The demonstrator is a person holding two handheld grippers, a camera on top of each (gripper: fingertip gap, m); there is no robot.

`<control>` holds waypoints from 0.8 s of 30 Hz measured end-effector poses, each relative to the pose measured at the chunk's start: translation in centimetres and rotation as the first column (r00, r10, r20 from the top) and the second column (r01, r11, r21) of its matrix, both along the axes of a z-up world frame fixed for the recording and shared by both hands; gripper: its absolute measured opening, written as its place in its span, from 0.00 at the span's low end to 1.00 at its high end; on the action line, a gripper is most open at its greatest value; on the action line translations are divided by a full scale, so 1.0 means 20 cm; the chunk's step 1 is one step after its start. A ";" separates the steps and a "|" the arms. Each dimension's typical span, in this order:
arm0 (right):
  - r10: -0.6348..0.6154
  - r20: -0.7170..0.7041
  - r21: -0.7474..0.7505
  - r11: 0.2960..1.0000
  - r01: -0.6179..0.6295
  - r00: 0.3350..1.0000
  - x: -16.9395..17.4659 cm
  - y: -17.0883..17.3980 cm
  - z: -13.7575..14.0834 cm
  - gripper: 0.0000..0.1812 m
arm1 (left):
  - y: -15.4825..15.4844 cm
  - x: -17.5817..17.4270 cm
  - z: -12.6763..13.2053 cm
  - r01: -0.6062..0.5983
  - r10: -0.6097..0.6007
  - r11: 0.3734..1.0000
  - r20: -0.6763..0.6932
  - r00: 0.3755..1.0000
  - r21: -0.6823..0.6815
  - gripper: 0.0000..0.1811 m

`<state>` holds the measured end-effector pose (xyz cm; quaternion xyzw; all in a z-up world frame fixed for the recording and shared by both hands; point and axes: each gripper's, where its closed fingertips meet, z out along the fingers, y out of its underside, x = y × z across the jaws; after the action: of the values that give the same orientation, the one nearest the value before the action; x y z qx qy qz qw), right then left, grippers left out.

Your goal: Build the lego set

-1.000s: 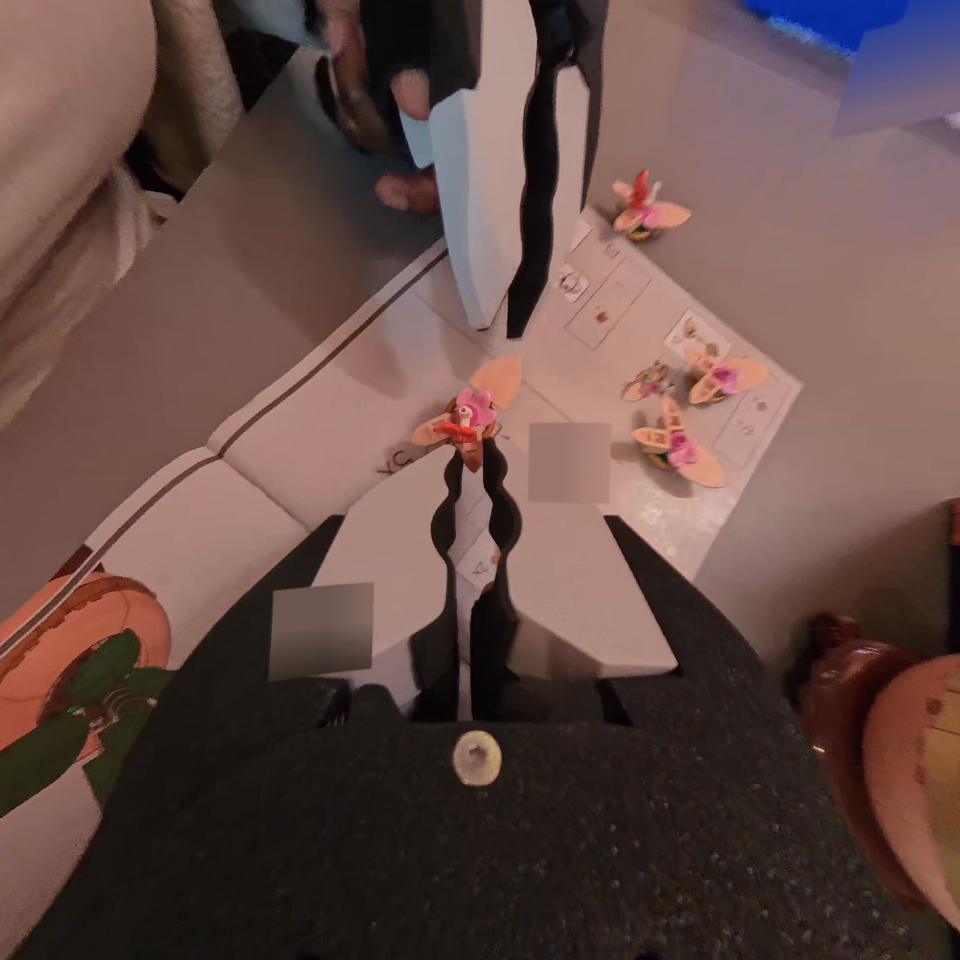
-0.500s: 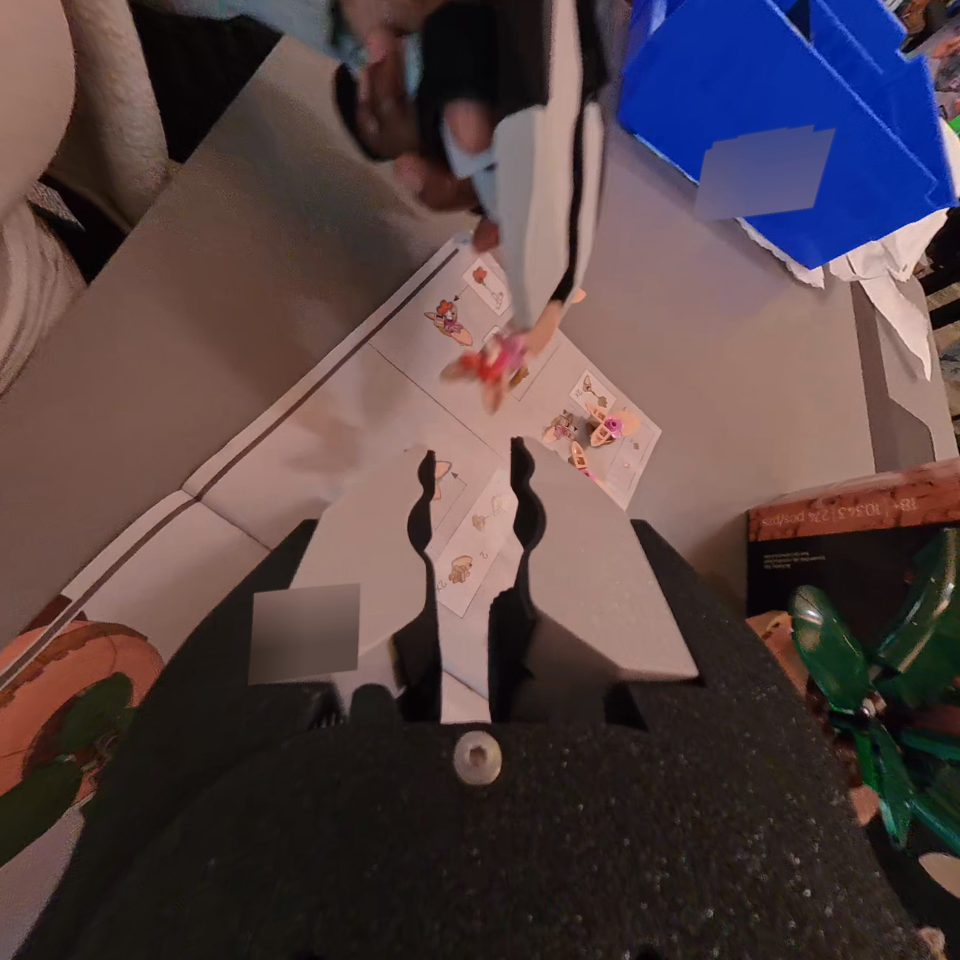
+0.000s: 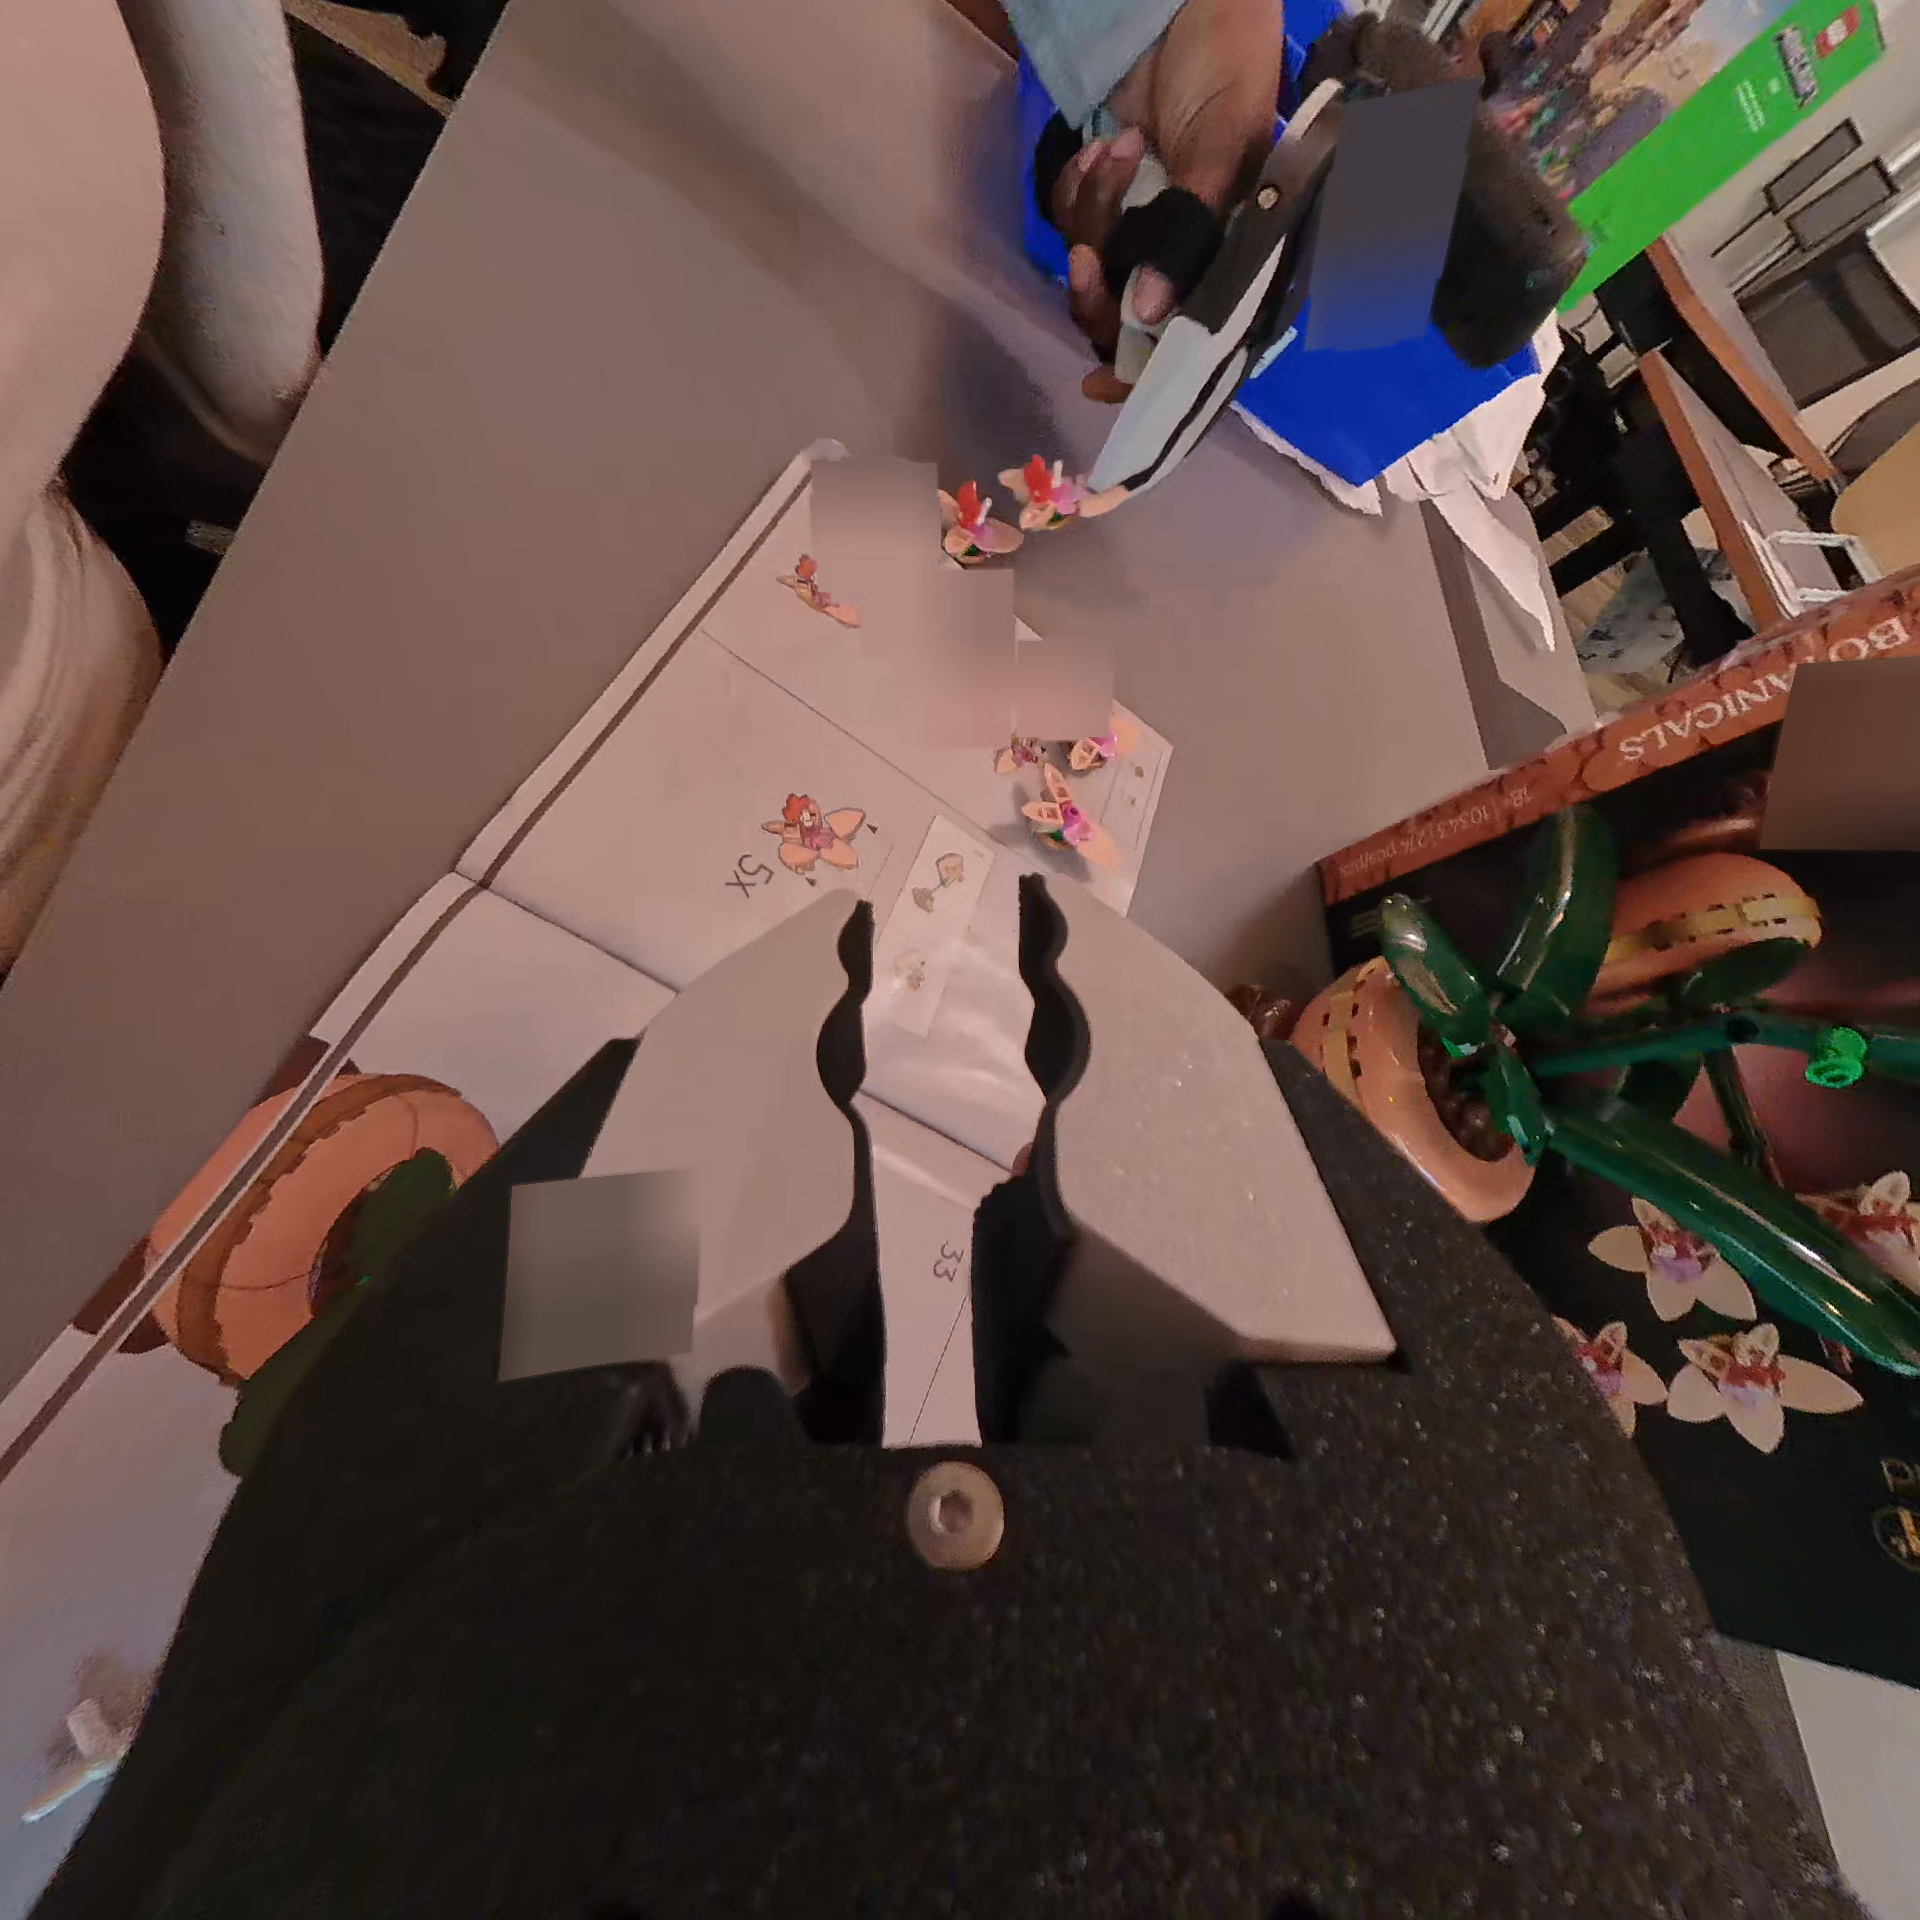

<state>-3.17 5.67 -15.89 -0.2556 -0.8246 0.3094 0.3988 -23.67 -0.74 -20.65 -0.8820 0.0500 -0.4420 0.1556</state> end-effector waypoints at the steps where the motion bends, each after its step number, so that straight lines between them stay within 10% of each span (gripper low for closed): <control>1: -0.003 0.001 0.001 1.000 0.003 1.000 0.01 0.00 0.00 0.15 | 0.01 0.00 -0.01 0.001 -0.001 1.000 0.008 1.000 0.003 0.03; 24: 0.001 0.050 0.024 1.000 -0.002 0.999 0.04 0.00 -0.04 0.16 | 0.05 -0.17 -0.07 0.004 -0.003 1.000 -0.122 0.993 0.005 0.18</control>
<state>-2.38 5.59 -16.60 -0.2577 -0.8382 0.2931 0.3809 -27.05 0.30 -22.12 -0.9068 0.0620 -0.3875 0.1538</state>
